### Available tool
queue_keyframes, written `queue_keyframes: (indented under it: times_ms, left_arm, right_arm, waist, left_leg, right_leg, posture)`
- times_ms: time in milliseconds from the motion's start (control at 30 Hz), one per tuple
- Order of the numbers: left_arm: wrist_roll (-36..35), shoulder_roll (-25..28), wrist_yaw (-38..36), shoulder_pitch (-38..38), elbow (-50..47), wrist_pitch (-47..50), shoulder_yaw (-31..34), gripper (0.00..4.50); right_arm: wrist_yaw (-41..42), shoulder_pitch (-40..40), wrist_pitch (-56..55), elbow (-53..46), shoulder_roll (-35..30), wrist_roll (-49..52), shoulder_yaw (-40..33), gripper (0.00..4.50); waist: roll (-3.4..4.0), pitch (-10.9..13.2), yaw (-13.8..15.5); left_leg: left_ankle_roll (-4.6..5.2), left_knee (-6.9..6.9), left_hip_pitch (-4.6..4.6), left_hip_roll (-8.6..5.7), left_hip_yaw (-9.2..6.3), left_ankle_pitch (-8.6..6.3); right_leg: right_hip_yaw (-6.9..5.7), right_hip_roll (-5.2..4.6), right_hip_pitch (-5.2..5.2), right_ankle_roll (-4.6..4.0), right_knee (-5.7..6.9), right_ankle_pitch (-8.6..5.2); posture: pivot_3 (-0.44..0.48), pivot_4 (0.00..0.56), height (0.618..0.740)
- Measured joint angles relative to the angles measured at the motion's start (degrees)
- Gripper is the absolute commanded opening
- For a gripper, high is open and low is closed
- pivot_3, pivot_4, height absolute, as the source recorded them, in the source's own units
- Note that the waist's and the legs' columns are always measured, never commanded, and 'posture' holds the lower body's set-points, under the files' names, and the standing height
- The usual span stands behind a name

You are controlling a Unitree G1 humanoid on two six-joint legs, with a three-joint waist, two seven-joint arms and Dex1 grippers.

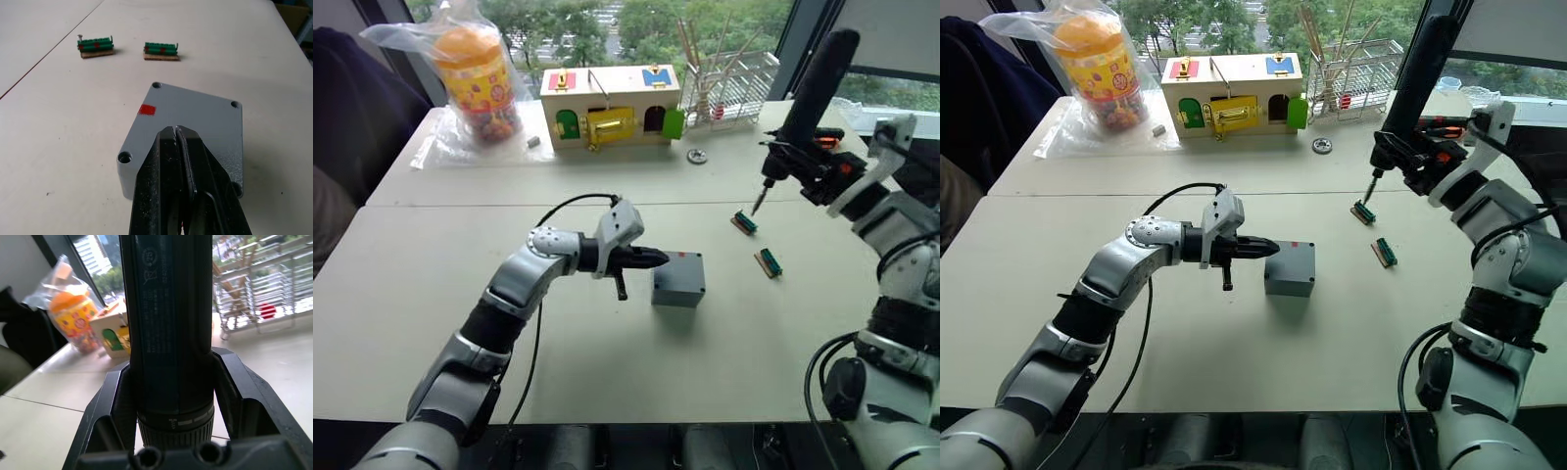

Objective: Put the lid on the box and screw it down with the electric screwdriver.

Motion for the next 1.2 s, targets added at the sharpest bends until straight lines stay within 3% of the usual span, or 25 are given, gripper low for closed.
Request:
queue_keyframes:
  times_ms: [233,1200]
  left_arm:
    - [3.2,-3.0,0.5,-0.6,0.8,-1.3,-1.8,0.0]
    - [5.9,-2.2,-1.2,-0.3,-0.1,-3.4,-2.9,0.0]
  right_arm:
    - [-6.3,8.9,0.2,-9.6,7.8,6.3,4.1,1.8]
    - [-10.3,15.7,-9.6,-9.4,5.5,7.4,11.6,1.8]
  waist:
    - [-0.01,0.0,-0.6]
    - [-0.02,0.0,-0.4]
  left_leg:
    - [0.02,0.02,0.04,-0.07,-0.01,0.0]
    - [0.03,0.0,0.07,-0.05,-0.03,0.0]
  right_leg:
    - [0.04,-0.01,-0.03,0.0,0.02,0.0]
    - [0.05,-0.01,-0.02,0.0,0.02,0.0]
  posture:
    - [0.0,0.15,0.708]
    - [0.0,0.15,0.708]
